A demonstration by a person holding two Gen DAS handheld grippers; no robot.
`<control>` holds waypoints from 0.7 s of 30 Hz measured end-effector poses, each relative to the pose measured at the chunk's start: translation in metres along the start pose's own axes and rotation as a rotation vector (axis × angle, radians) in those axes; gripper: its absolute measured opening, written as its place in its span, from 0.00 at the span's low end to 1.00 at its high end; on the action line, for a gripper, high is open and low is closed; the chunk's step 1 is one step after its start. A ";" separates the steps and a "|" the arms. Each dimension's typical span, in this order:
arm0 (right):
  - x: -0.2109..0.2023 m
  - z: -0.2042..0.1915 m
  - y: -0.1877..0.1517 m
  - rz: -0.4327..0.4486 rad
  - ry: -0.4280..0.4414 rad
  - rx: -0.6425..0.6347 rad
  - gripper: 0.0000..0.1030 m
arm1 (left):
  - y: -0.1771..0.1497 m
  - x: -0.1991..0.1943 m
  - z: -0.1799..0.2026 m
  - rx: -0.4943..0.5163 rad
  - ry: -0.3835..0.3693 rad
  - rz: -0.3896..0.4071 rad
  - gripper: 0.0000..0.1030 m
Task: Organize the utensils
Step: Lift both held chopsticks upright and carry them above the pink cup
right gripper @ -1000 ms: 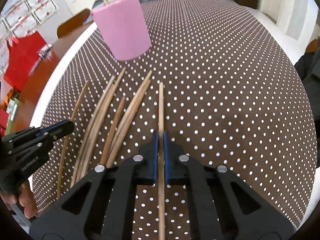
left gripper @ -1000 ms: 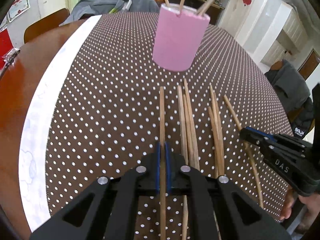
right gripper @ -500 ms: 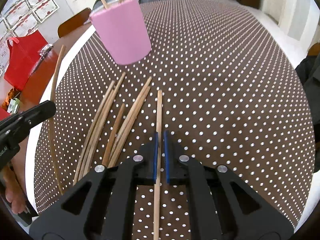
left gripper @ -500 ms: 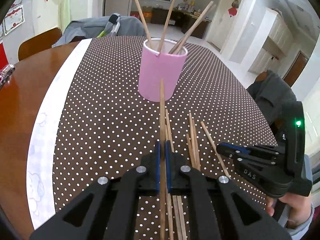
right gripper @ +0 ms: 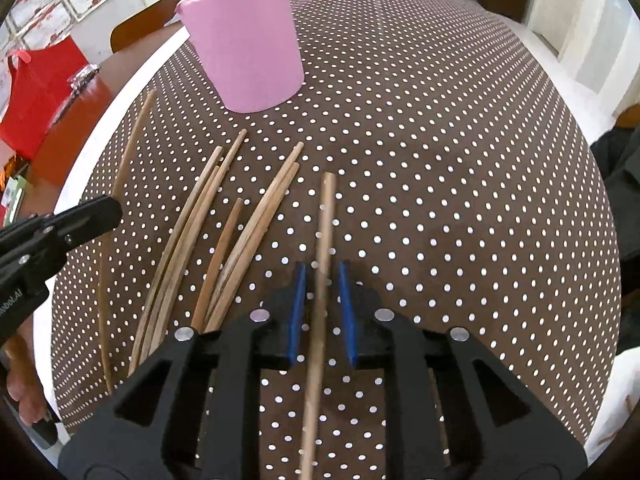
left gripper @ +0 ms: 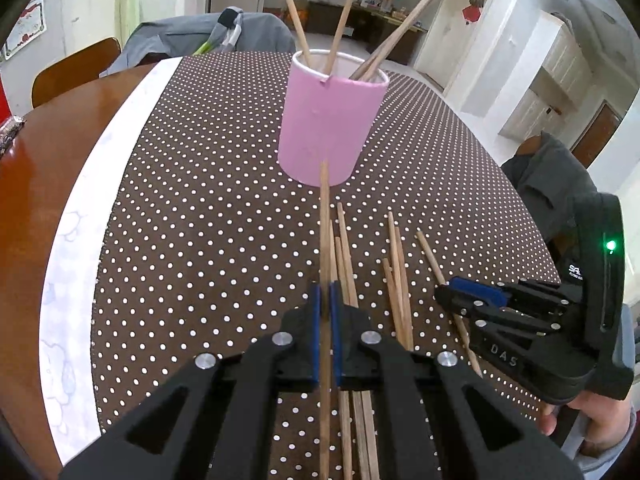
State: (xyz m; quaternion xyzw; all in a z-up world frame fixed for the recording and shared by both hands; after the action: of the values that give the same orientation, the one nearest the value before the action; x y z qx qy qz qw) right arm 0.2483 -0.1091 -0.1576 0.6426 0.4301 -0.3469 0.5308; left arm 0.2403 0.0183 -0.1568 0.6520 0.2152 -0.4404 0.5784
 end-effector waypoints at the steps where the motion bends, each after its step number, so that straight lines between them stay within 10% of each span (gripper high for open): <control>1: 0.002 -0.004 0.001 0.006 -0.004 -0.010 0.15 | 0.001 0.000 0.000 0.000 -0.002 0.000 0.05; 9: -0.011 -0.004 0.002 0.090 0.109 0.037 0.06 | 0.011 -0.014 0.008 0.022 -0.055 0.068 0.05; 21: -0.123 -0.022 0.040 0.455 0.327 0.018 0.06 | 0.066 -0.080 0.031 0.113 -0.088 0.346 0.05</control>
State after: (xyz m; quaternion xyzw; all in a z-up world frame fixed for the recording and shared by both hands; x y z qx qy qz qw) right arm 0.2372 -0.1125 -0.0263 0.7749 0.3515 -0.1142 0.5128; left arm 0.2409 -0.0083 -0.0525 0.6908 0.0492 -0.3738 0.6170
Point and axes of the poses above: each gripper's, at about its wrist camera, not at the fingertips, and x roughly the way its jaws point, z to its right, y to its top, the point moved 5 cm from there along x, roughly the way its jaws point, and after that the axes turned 14 degrees about x, right-handed, at the moved point
